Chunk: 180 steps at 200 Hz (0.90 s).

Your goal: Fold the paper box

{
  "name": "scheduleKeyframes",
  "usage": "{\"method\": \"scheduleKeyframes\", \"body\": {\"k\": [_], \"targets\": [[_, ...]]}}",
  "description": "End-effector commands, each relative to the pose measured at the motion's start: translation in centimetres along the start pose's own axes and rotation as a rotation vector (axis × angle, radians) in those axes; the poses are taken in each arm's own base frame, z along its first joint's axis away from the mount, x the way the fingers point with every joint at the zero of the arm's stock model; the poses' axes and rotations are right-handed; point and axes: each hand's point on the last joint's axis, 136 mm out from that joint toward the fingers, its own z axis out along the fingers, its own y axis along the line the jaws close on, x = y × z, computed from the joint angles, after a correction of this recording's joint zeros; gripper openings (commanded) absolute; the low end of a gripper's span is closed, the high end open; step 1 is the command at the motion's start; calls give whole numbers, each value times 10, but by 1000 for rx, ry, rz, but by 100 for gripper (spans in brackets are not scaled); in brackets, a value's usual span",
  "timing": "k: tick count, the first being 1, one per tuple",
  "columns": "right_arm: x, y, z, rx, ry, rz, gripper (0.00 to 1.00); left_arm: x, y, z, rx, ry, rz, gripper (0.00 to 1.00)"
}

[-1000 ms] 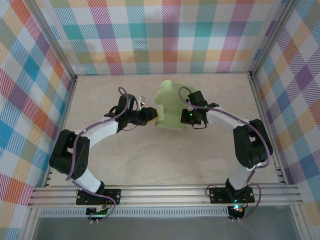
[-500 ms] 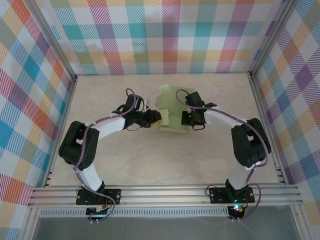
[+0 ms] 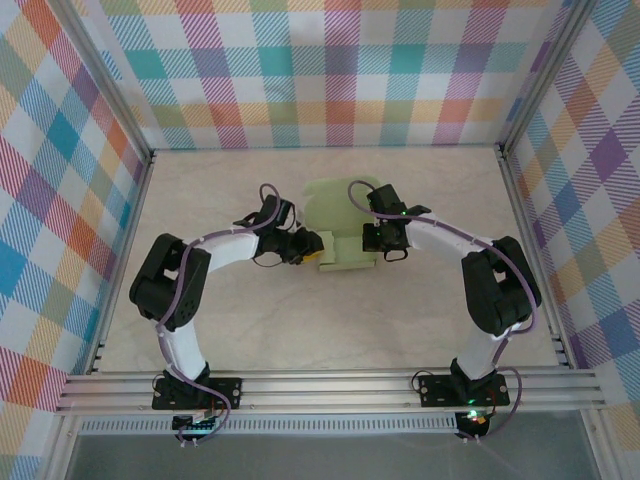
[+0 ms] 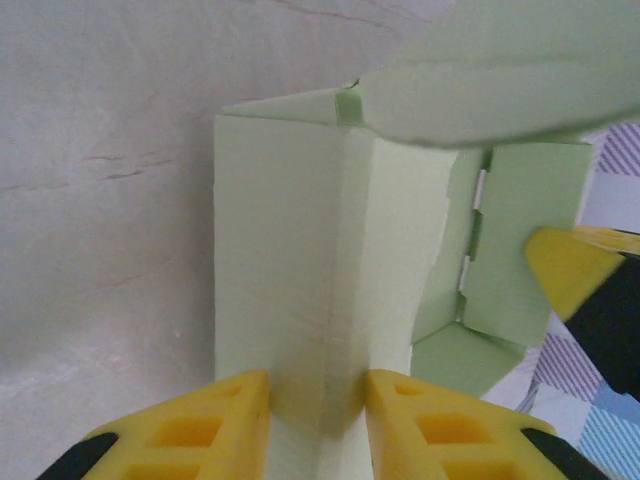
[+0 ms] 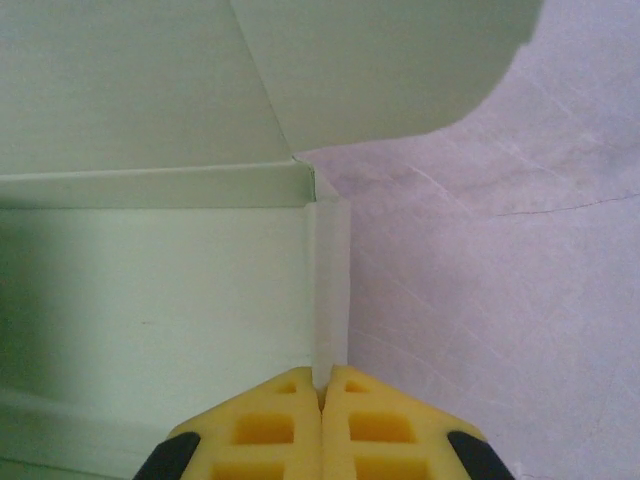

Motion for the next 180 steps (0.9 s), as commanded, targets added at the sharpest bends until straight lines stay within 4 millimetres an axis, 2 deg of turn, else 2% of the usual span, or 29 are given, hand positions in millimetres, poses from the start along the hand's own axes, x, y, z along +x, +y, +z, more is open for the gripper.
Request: {"method": "scheduleKeyframes", "body": {"k": [1, 49, 116, 180], "targets": [[-13, 17, -10, -55, -37, -18, 0, 8, 1, 9, -24, 32, 24, 30], [-12, 22, -7, -82, -30, -6, 0, 11, 11, 19, -54, 47, 19, 28], [-7, 27, 2, -105, -9, 34, 0, 13, 30, 21, -172, 47, 1, 24], [-3, 32, 9, -94, -1, 24, 0, 20, 22, 26, -251, 65, 9, 23]]}}
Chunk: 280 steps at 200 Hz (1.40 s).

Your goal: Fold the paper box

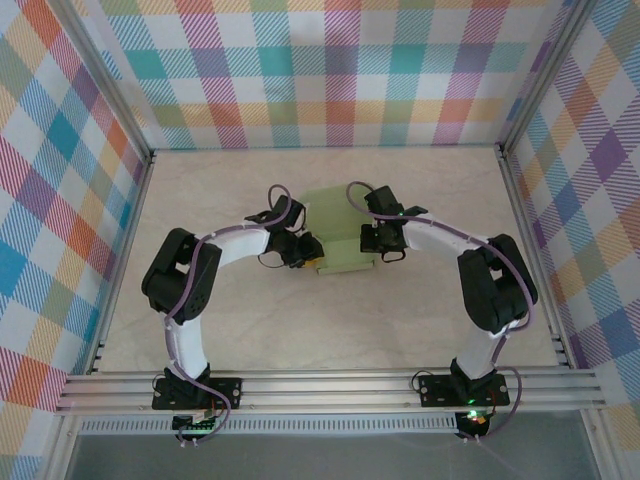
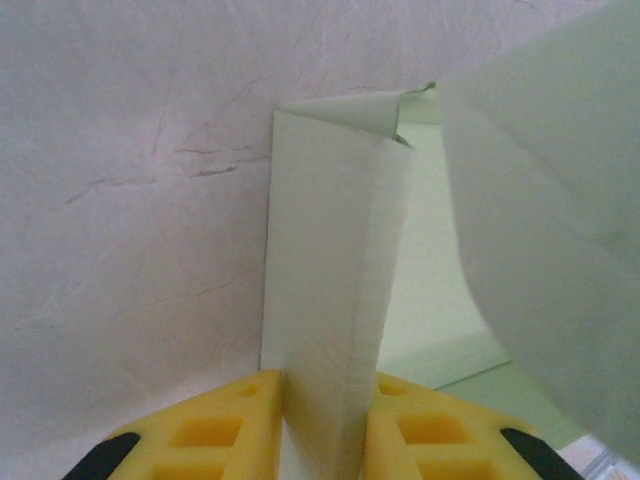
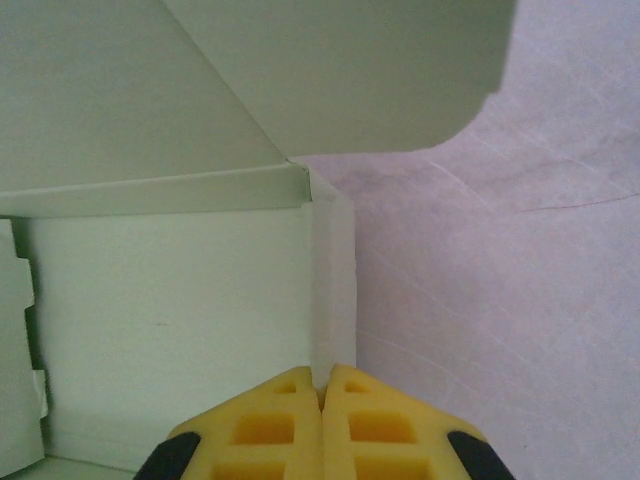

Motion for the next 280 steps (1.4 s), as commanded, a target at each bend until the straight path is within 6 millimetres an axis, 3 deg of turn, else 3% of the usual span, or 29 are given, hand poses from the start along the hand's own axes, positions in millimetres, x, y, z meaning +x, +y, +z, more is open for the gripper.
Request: {"method": "scheduleKeyframes", "body": {"k": [1, 89, 116, 172, 190, 204, 229, 267, 280], "targets": [[-6, 28, 0, -88, -14, -1, 0, 15, 0, 11, -69, 50, 10, 23], [-2, 32, 2, -1, -79, 38, 0, 18, 12, 5, -364, -11, 27, 19], [1, 37, 3, 10, -92, 38, 0, 17, 18, 3, -431, -22, 40, 0], [3, 47, 4, -31, -90, 49, 0, 10, 14, -12, -540, -90, 100, 0], [3, 52, 5, -46, -90, 48, 0, 10, 13, -10, -535, -92, 97, 15], [3, 54, 4, -52, -91, 49, 0, 10, 14, -8, -536, -87, 92, 17], [4, 55, 3, -59, -92, 52, 0, 11, 17, -1, -541, -72, 89, 17], [4, 54, 5, -51, -90, 57, 0, 10, 24, 6, -575, -64, 93, 0], [5, 53, 6, -47, -89, 63, 0, 9, 30, 3, -610, -75, 100, 0]]}}
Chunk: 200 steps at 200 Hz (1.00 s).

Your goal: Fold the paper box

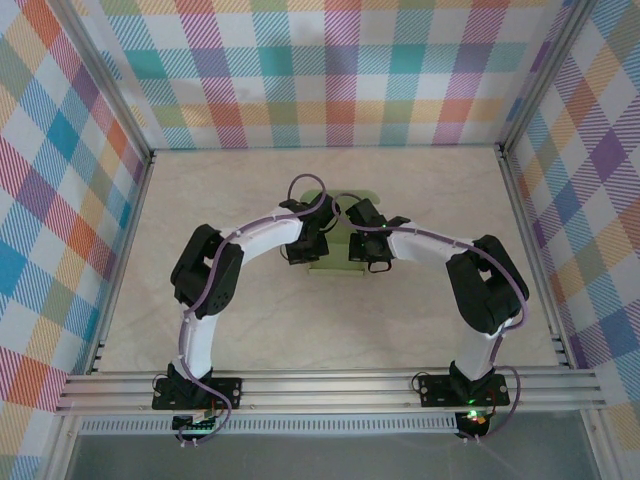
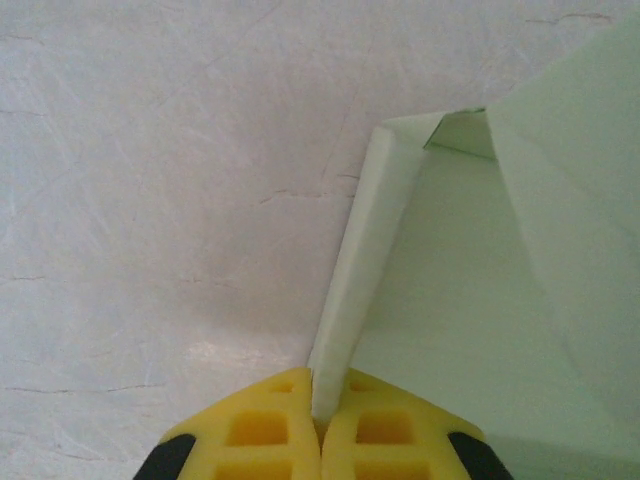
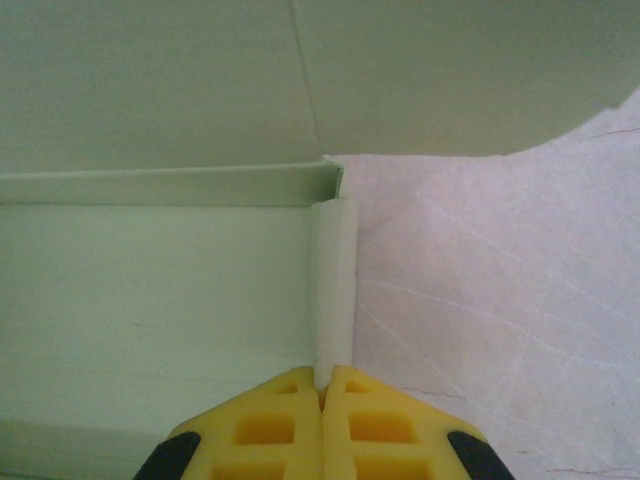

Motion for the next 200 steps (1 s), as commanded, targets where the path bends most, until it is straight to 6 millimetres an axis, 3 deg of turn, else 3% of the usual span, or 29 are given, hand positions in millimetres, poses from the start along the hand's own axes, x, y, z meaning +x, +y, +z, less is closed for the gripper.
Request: {"method": "scheduleKeyframes", "body": {"k": [1, 30, 45, 60, 95, 139, 178, 200], "targets": [[-13, 33, -5, -118, -51, 16, 0, 17, 2, 15, -62, 40, 60, 0], [-13, 32, -3, -110, -51, 18, 0, 12, 13, 11, -114, -1, 76, 0], [-13, 29, -2, -97, -51, 14, 0, 12, 7, 7, -79, -6, 75, 18], [-13, 27, -1, -80, -53, 6, 0, 8, 5, -1, -53, -30, 70, 30], [-17, 22, -3, -51, -73, -5, 0, -2, 11, -21, -55, -102, 75, 38], [-20, 22, -2, -33, -66, -22, 0, -3, 9, -33, -29, -112, 82, 37], [-22, 23, -2, -8, -68, -45, 0, 3, 7, -24, -25, -69, 96, 18], [-24, 26, -4, -1, -77, -60, 0, 8, 6, -15, -23, -40, 93, 12]]}}
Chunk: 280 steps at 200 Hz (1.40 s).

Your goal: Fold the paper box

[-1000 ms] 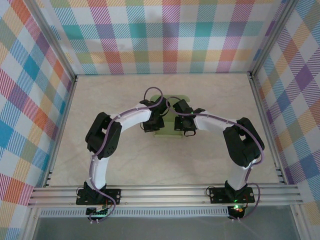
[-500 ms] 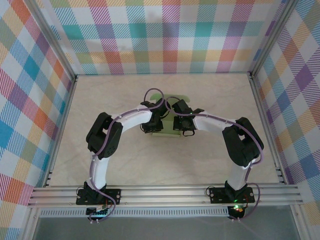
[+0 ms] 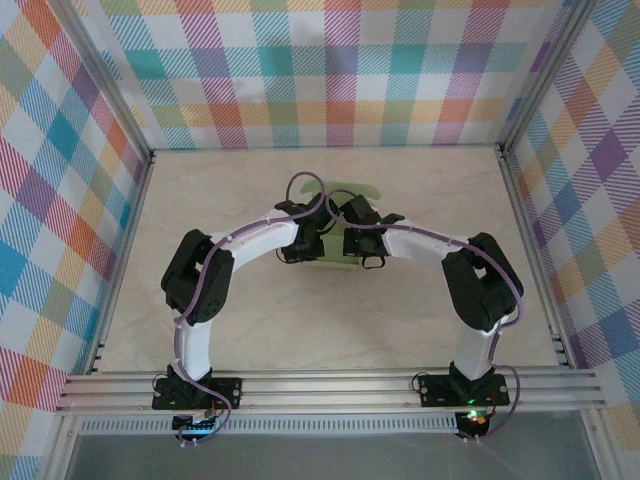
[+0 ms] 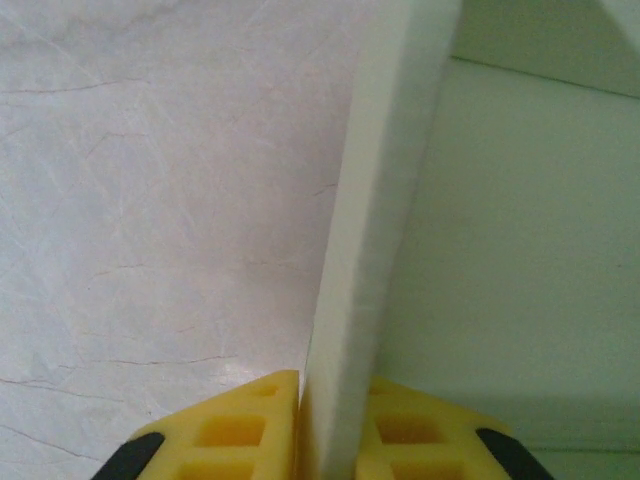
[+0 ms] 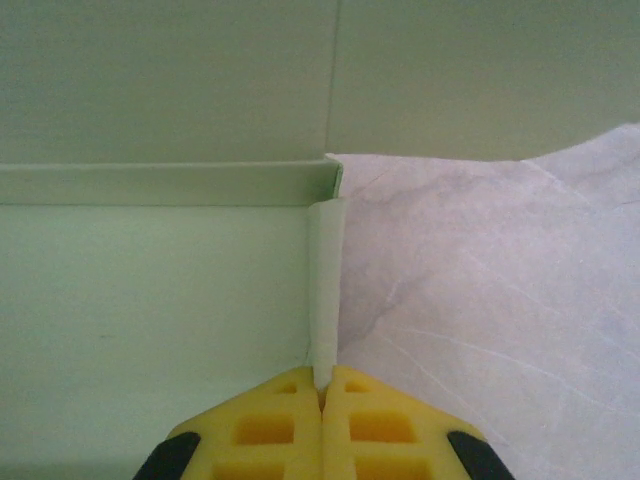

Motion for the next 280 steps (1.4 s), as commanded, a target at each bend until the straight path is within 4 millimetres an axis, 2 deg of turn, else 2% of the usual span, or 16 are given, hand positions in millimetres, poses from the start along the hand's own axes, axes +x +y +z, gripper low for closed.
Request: {"method": "scheduleKeyframes", "body": {"k": [1, 26, 67, 83, 94, 125, 129, 138, 150, 177, 215, 234, 250, 280], "targets": [[-8, 12, -4, -5, -23, -39, 0, 10, -9, 6, 19, 36, 26, 12], [-7, 12, -4, -4, -22, -41, 0, 12, -8, 11, 8, 43, 28, 0], [-3, 14, 0, -13, -10, -44, 0, 11, -6, 11, -2, 34, 26, 0], [-2, 13, 3, -2, -5, -48, 0, 8, -6, 7, 8, 19, 23, 24], [-1, 10, 5, 12, 0, -53, 0, 5, -7, 3, 19, 3, 21, 32], [0, 1, 9, 66, -1, -73, 0, 1, -5, -7, 33, -28, 24, 39], [-1, 0, 9, 71, -4, -76, 0, 0, -4, -8, 35, -32, 24, 44], [-1, -1, 10, 82, -3, -83, 0, 0, -3, -11, 38, -40, 21, 47], [-1, -2, 11, 92, 0, -93, 0, -2, -1, -14, 46, -52, 18, 56], [-1, -4, 13, 108, 8, -106, 0, -7, 0, -22, 89, -85, -3, 67], [1, -5, 18, 117, 21, -110, 0, -21, 8, -47, 126, -200, -40, 70], [2, -4, 20, 117, 27, -111, 0, -24, 14, -54, 124, -227, -49, 70], [2, -3, 22, 114, 30, -111, 0, -24, 20, -49, 112, -219, -61, 70], [1, -2, 20, 111, 27, -108, 10, -22, 29, -38, 130, -190, -105, 71]]}}
